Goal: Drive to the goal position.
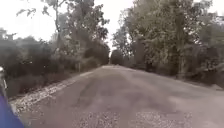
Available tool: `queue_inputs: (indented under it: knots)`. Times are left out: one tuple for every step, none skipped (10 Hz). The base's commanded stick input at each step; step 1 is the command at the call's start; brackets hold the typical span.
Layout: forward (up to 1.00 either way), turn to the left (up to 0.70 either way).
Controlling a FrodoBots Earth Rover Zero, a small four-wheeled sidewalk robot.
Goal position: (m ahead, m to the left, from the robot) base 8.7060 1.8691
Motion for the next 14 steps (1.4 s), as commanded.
queue_inputs:
  knots:
    - [0.7, 0.0]
    - [0.7, 0.0]
    - [0.7, 0.0]
    - [0.7, 0.0]
    - [0.7, 0.0]
    - [0.7, 0.0]
    - [0.7, 0.0]
    - [0.7, 0.0]
    - [0.7, 0.0]
    - [0.7, 0.0]
    - [0.7, 0.0]
    - [0.7, 0.0]
    - [0.7, 0.0]
    - [0.7, 0.0]
